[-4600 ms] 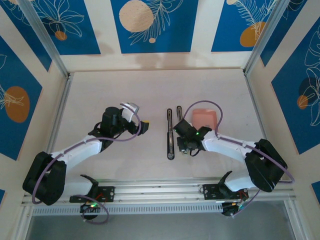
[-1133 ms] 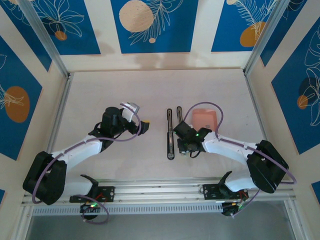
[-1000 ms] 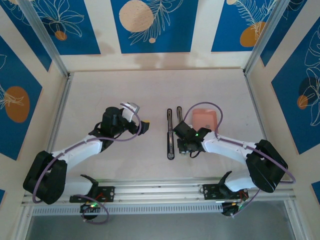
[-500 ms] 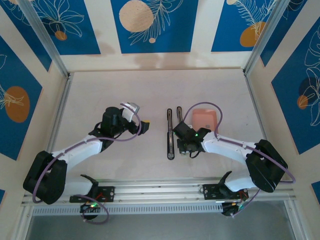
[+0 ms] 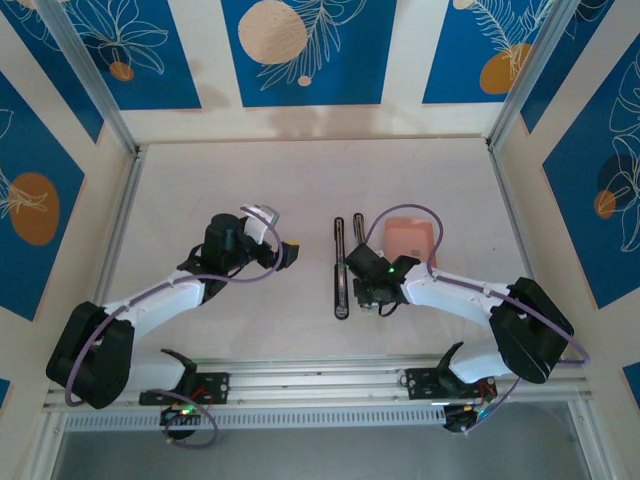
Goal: Load the staples into the stapler
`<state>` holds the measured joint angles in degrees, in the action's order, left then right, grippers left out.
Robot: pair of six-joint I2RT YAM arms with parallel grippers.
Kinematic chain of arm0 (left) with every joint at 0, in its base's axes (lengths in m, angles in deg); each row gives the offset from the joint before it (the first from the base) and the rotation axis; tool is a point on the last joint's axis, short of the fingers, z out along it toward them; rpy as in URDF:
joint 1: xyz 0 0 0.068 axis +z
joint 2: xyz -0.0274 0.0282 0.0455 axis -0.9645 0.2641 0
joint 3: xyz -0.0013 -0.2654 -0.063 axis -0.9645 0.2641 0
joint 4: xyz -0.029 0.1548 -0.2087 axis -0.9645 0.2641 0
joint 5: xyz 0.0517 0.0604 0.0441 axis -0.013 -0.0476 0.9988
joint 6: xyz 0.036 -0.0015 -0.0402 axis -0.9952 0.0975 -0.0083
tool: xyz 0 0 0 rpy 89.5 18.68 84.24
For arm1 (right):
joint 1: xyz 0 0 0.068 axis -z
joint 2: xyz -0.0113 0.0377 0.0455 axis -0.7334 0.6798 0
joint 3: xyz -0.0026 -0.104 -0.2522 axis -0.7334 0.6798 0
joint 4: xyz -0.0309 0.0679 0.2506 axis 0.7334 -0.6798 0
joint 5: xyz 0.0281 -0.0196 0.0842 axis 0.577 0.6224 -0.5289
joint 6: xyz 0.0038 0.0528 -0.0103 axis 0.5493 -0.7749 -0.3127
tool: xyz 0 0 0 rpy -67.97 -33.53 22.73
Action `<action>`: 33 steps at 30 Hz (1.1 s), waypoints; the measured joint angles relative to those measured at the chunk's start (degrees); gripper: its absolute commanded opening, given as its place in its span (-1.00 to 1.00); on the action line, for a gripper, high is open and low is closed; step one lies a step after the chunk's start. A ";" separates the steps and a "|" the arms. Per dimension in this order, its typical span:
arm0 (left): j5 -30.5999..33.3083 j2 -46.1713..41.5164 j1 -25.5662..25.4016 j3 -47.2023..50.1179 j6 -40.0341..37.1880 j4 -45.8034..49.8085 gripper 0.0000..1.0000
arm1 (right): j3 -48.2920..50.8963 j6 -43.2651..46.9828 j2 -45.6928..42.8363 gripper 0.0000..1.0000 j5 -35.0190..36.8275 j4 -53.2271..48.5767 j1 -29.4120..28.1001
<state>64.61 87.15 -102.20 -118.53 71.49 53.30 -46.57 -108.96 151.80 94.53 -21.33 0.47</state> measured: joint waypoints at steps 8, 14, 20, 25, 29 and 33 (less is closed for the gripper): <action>0.00 0.00 0.00 0.00 0.00 0.00 1.00 | -1.22 0.02 0.00 -0.42 0.24 -1.40 -0.35; -0.02 0.00 0.00 0.04 -0.02 0.00 1.00 | -1.60 0.22 -0.13 -0.36 0.24 -3.28 -0.55; -0.02 0.00 0.00 0.07 0.00 -0.02 1.00 | -2.25 0.22 -2.36 -0.35 0.35 -4.81 -0.55; -0.02 0.00 0.00 0.07 0.00 -0.07 1.00 | -2.86 0.28 -5.05 -0.34 -0.07 -5.55 0.31; -0.04 0.00 0.00 0.07 0.00 -0.15 1.00 | -3.08 0.44 -5.57 -0.35 -3.63 -5.35 3.72; -0.04 0.02 0.00 0.07 0.00 -0.15 1.00 | -3.08 0.39 -5.33 -0.40 -7.45 -4.96 7.41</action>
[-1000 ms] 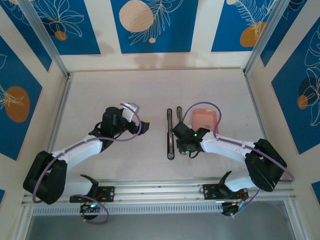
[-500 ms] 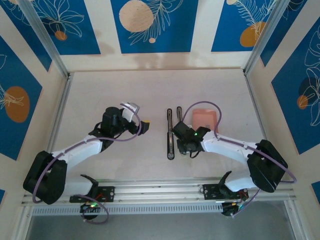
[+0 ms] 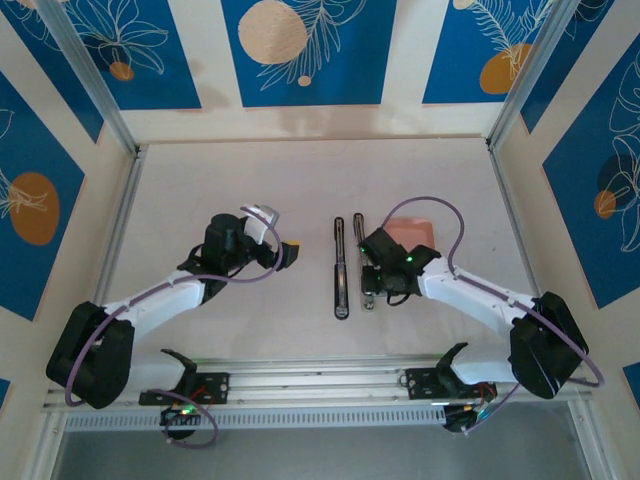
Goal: Load the staples into the stapler
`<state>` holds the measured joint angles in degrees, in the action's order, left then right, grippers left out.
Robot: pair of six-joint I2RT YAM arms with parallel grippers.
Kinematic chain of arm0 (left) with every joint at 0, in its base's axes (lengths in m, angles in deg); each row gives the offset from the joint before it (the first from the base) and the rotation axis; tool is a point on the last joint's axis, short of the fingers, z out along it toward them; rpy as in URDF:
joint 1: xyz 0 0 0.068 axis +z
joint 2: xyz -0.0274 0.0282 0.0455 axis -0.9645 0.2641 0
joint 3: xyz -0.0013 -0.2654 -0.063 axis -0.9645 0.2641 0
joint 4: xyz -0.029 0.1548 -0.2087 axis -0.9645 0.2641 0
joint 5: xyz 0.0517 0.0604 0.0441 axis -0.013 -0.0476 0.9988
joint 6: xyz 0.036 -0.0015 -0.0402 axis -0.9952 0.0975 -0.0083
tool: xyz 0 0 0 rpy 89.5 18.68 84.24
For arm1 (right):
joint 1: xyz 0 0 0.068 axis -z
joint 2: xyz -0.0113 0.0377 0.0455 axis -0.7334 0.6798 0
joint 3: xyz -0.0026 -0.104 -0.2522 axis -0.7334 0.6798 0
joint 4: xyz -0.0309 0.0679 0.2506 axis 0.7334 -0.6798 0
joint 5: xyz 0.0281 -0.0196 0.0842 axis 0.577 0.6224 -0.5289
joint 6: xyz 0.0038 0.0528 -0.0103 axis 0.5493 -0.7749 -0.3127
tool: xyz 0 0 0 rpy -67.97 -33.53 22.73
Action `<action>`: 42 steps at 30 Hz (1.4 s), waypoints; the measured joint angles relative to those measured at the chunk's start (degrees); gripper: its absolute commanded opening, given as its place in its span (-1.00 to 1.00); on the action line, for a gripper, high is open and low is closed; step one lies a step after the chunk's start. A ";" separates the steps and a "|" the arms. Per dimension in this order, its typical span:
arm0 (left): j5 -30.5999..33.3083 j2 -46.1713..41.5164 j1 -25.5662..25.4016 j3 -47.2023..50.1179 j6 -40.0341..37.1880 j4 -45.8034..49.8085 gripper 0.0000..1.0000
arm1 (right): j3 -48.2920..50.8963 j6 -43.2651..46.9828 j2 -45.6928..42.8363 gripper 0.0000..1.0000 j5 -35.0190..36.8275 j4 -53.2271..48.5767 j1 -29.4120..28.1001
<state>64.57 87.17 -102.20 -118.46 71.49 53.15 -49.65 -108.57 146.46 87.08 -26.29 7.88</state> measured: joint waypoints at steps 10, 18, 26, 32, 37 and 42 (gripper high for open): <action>0.00 0.00 0.00 0.00 0.00 0.00 1.00 | 0.00 -0.02 4.74 -0.48 -4.90 0.98 2.32; 0.00 0.00 0.00 0.00 0.00 0.00 1.00 | 0.00 -0.44 7.26 -0.52 -5.46 1.03 3.32; 0.00 0.63 0.00 0.00 0.00 -0.04 1.00 | 0.00 -0.44 7.26 -0.52 -5.68 1.03 3.32; -0.59 0.74 -0.02 0.00 0.00 -0.04 1.00 | -1.01 -0.42 7.02 -0.50 -5.64 0.24 3.32; -1.49 1.05 -0.04 0.00 0.07 -0.24 1.00 | -2.27 -0.37 4.15 -0.48 -5.68 -1.20 3.82; -1.92 1.46 -0.04 0.00 0.15 -0.44 1.00 | -3.67 -0.17 1.62 -0.47 -5.68 -2.99 5.31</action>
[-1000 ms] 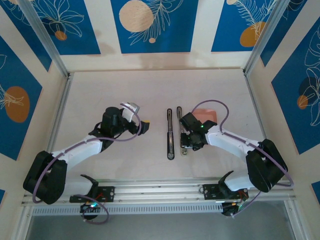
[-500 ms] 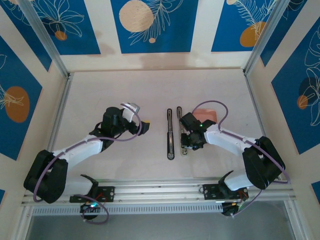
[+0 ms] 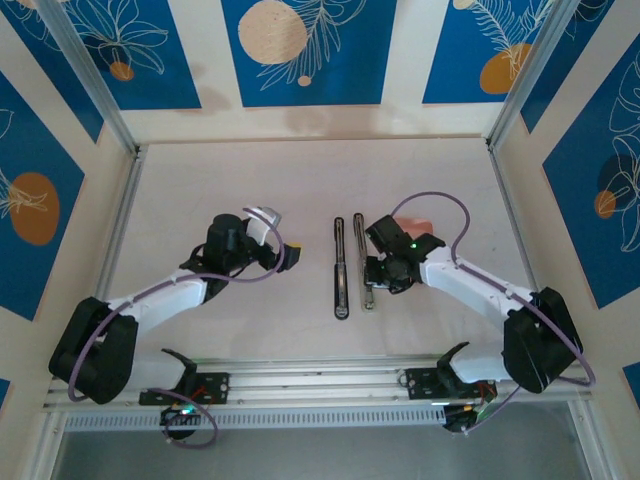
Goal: Load the staples into the stapler
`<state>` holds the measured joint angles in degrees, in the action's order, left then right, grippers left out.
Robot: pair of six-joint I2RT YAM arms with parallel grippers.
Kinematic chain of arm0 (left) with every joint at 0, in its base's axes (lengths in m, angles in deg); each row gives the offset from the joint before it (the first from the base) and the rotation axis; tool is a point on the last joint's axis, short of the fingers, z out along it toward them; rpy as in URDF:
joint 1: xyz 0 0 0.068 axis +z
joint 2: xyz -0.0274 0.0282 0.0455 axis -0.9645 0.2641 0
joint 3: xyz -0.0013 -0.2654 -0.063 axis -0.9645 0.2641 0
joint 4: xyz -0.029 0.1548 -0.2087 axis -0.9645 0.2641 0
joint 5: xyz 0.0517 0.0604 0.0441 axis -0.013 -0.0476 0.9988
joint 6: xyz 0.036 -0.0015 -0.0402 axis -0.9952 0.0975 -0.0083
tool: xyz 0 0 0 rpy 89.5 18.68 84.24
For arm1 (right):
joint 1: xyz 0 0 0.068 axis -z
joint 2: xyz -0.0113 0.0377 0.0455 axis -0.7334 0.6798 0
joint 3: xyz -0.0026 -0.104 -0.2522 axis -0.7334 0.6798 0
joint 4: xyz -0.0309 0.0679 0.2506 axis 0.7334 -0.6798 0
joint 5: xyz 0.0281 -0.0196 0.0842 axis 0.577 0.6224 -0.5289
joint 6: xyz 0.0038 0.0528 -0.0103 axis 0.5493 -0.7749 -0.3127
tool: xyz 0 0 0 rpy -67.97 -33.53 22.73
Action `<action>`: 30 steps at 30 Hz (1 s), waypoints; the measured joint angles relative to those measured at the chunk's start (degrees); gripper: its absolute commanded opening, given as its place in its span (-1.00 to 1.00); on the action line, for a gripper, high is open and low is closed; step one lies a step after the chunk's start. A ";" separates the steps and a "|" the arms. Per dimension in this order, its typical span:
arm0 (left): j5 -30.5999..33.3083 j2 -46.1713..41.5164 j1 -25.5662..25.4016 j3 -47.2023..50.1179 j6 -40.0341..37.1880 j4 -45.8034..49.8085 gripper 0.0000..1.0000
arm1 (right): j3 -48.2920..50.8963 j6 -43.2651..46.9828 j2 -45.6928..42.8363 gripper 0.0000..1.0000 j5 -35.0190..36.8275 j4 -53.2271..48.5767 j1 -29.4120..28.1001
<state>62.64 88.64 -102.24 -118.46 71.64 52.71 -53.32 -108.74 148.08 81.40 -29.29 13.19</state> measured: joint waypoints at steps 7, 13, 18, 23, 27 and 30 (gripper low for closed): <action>-0.39 0.00 0.00 0.00 0.04 -0.42 1.00 | 0.00 0.50 -2.43 -0.42 -1.29 -2.21 2.80; -0.39 0.00 0.00 0.00 0.50 -0.48 1.00 | 0.00 1.53 -3.43 -0.40 -2.36 -2.43 4.87; -0.35 0.00 0.00 0.00 1.33 -0.48 1.00 | -0.02 2.16 -3.58 -0.31 -3.65 -2.43 6.75; -0.35 0.00 0.00 0.00 1.97 -0.92 0.99 | -1.14 3.39 -3.17 -0.17 -4.79 -2.58 9.25; -0.37 0.04 0.00 0.00 2.43 -1.11 0.99 | -3.23 4.76 -1.77 -0.12 -5.44 -3.37 11.69; -0.35 0.04 0.00 0.00 2.43 -1.18 1.00 | -5.51 6.45 0.37 -0.11 -5.60 -4.17 13.27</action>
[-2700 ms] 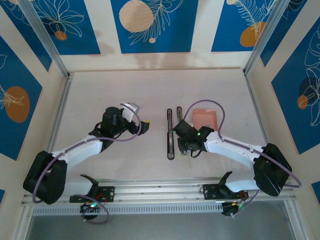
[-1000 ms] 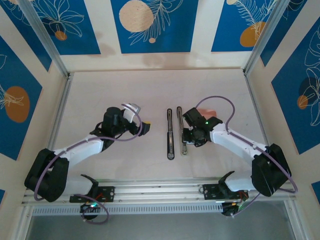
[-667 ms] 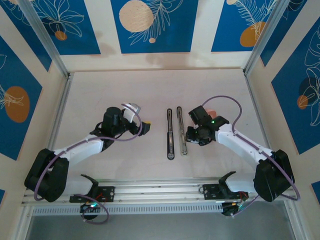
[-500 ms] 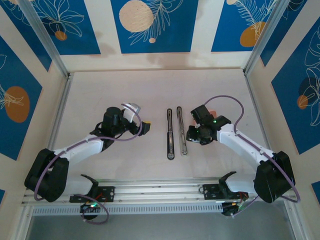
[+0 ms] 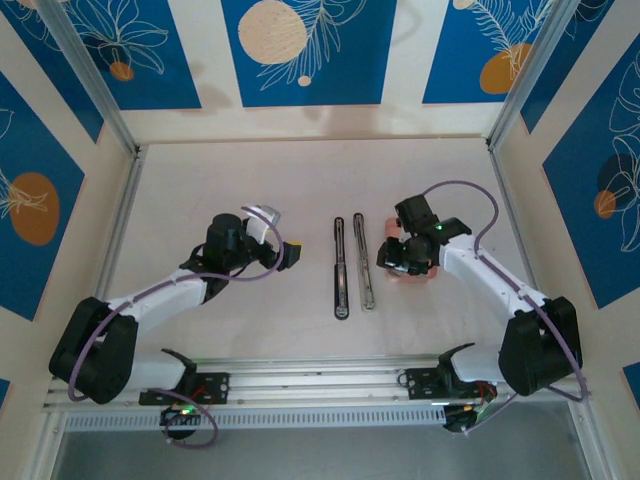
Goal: Load the staples into the stapler
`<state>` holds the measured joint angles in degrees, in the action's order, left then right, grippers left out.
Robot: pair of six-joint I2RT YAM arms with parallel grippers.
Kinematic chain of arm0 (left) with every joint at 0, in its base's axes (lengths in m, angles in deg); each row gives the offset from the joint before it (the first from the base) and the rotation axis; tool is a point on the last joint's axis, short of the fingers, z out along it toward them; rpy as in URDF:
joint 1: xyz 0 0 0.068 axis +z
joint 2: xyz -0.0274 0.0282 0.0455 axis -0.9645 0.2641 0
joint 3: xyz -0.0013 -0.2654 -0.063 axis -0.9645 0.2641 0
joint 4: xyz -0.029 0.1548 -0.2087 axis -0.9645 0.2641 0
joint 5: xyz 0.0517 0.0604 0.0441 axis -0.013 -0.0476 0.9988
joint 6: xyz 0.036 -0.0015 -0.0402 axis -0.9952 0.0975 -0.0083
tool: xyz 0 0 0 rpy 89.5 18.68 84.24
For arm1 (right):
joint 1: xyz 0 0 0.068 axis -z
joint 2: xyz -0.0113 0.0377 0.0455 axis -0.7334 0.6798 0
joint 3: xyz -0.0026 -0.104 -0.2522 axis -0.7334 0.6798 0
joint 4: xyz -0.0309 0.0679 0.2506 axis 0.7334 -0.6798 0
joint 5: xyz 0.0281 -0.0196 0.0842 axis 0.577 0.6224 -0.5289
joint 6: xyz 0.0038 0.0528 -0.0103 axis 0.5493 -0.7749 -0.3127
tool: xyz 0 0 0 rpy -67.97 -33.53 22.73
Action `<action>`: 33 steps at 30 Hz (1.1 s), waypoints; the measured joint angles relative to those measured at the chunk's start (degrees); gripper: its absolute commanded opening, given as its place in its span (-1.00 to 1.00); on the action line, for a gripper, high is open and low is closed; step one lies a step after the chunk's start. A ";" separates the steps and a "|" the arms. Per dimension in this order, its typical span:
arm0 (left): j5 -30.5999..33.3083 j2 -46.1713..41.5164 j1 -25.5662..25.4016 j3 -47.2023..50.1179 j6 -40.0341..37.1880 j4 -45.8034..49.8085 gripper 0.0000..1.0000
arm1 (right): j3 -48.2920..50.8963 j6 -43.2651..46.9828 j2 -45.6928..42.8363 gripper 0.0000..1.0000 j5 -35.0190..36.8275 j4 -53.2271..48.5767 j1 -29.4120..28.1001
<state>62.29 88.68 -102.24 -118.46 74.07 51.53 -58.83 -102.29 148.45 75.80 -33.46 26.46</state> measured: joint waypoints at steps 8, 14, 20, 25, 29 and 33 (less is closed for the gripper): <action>0.02 0.90 0.00 -0.04 -0.04 -0.52 1.00 | -4.74 3.61 4.85 -0.10 -0.33 -1.92 5.73; 0.44 3.96 0.00 -2.56 -0.09 -0.55 0.99 | -4.85 2.47 5.09 -0.08 -3.23 -1.01 9.97; 1.07 8.98 0.00 -8.17 -0.09 -0.55 0.99 | -4.83 -3.06 5.09 -0.08 -6.86 2.12 15.85; 1.53 14.08 0.07 -14.14 -0.09 0.26 0.99 | -4.83 -7.91 5.66 -0.09 -7.23 2.73 17.35; 1.49 17.31 0.20 -19.41 -0.09 2.32 1.00 | -5.05 -10.43 8.63 -0.10 -7.76 2.14 17.11; 1.46 19.21 0.63 -23.39 -0.20 4.33 1.00 | -6.62 -12.28 14.05 -0.10 -7.76 -0.20 16.04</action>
<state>63.76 107.89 -101.61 -141.85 73.87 55.86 -65.45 -114.58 162.51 68.04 -33.66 42.50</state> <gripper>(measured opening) 0.998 0.453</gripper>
